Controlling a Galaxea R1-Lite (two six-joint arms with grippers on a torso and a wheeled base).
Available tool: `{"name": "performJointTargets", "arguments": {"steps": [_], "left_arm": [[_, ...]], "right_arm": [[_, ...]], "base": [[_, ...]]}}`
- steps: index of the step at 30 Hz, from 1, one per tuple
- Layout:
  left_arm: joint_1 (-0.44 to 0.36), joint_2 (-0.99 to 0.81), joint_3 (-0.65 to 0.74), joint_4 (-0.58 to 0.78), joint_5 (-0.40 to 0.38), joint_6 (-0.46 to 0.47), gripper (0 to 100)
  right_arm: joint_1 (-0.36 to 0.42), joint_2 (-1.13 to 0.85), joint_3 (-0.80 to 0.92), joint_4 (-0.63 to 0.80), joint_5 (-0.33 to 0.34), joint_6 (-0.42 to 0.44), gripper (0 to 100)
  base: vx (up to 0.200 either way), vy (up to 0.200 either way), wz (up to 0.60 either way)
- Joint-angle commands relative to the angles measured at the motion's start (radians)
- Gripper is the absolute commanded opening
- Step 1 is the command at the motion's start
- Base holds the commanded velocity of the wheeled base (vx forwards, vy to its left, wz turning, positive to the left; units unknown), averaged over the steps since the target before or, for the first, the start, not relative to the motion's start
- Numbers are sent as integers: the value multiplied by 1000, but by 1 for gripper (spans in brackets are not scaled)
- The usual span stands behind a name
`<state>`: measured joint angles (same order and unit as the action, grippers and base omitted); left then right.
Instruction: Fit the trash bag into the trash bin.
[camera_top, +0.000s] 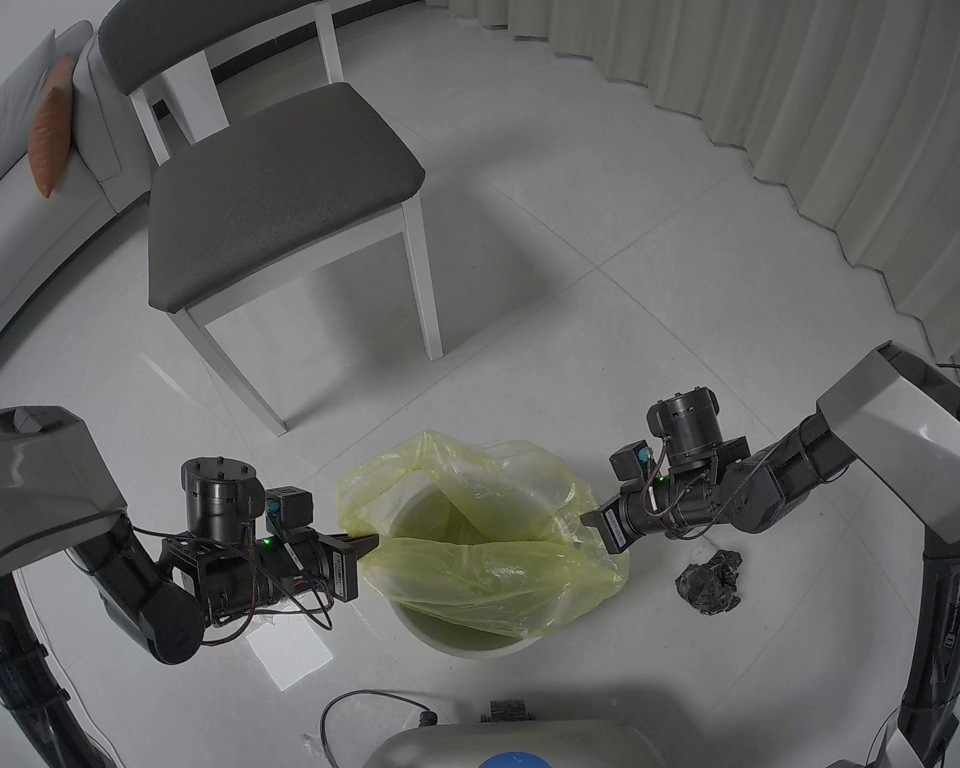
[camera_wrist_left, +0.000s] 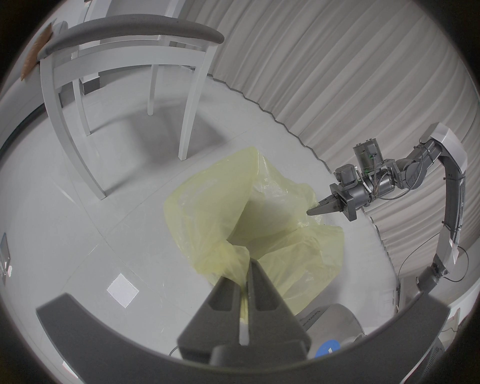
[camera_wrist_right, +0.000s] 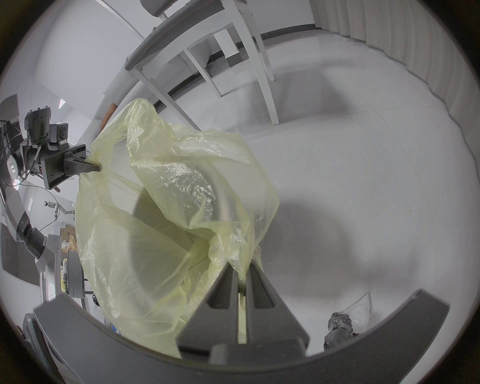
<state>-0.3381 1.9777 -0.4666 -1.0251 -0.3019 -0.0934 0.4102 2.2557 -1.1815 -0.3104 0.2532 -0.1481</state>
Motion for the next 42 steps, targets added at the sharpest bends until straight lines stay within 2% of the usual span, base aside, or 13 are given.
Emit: {"name": "performJointTargets", "arguments": {"steps": [1, 7, 8, 34, 42], "left_arm": [[14, -3, 5, 5, 0, 0, 0], [17, -10, 19, -1, 1, 0, 0], [17, -11, 19, 0, 1, 0, 0], [59, -66, 97, 2, 40, 35, 0], [54, -80, 134, 2, 49, 43, 0]], "right_arm": [[-1, 28, -26, 2, 1, -1, 0], [2, 42, -47, 17, 1, -2, 0], [4, 44, -50, 19, 1, -4, 100], [-19, -54, -12, 19, 1, -2, 100], [-18, -117, 57, 13, 1, -4, 100]], "base": [[0, 0, 0], [0, 0, 0], [0, 0, 0], [0, 0, 0], [0, 0, 0]]}}
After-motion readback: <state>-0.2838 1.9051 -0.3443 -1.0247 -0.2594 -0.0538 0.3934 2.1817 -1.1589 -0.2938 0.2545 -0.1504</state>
